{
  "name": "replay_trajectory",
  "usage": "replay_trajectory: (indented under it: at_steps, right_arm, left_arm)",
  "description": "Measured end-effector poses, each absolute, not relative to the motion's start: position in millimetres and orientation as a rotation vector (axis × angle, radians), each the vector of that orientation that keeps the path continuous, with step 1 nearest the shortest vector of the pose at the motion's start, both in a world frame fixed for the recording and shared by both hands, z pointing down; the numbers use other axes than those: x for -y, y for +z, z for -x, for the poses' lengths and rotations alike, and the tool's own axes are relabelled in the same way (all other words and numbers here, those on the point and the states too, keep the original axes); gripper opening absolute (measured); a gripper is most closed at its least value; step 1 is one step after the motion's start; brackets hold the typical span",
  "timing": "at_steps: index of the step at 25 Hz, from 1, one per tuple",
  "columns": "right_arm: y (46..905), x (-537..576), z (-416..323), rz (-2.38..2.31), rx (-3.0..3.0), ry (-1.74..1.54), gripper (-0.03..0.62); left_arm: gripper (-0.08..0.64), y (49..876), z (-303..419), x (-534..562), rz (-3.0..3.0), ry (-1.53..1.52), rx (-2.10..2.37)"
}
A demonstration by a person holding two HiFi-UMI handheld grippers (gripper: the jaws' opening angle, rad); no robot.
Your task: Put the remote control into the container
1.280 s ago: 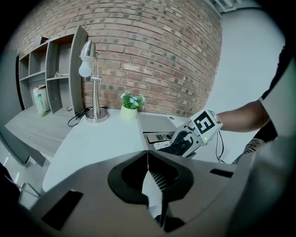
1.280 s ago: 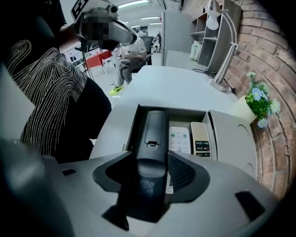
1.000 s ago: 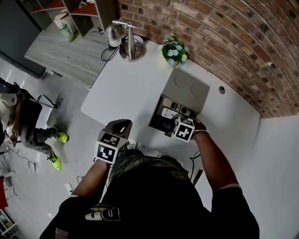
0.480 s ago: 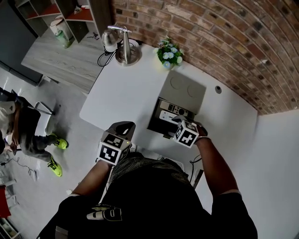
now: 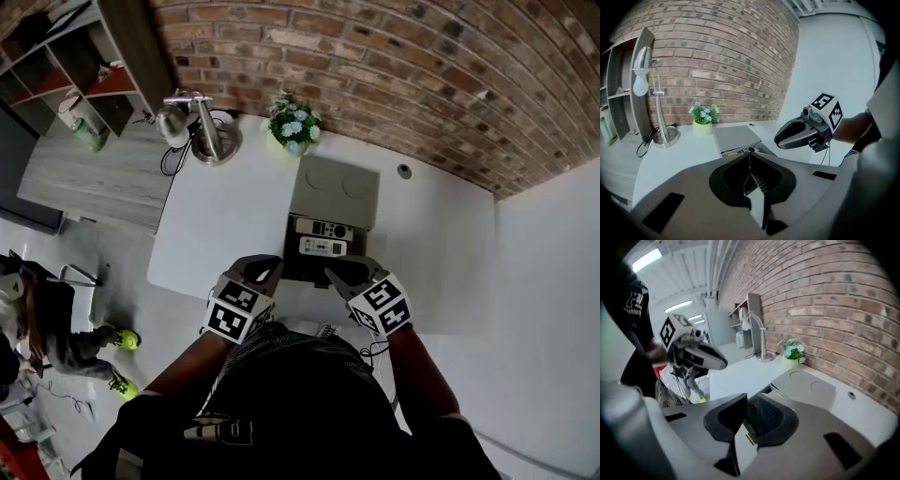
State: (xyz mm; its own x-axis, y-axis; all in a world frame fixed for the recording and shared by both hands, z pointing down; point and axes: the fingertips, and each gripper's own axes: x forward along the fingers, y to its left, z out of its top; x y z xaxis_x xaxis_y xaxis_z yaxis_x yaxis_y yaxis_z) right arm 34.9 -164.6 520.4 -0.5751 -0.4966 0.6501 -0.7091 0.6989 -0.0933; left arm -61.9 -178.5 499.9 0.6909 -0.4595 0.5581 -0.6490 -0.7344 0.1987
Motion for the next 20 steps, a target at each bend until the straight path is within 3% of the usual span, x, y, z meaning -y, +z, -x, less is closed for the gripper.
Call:
replay_trajectory:
  at_steps: [2,7,13,20]
  right_arm:
    - [501,162,-41,-1.119,2.392,0.634,0.012]
    - [499,125,-61,-1.604,2.388,1.057,0.008]
    - [499,83,-77,-1.832,2.254,0.99,0.008]
    - [474,80,-72,-1.782,2.325,0.8,0.008]
  left_arm:
    - [0.008,494,49,181,-2.571,0.667,0.802]
    - [0.008,483,27,168,-2.636,0.633,0.63]
    - [0.008,489,-4,137,-2.696,0.679,0.389]
    - [0.008,463,-3,124,-2.741,0.595,0.434]
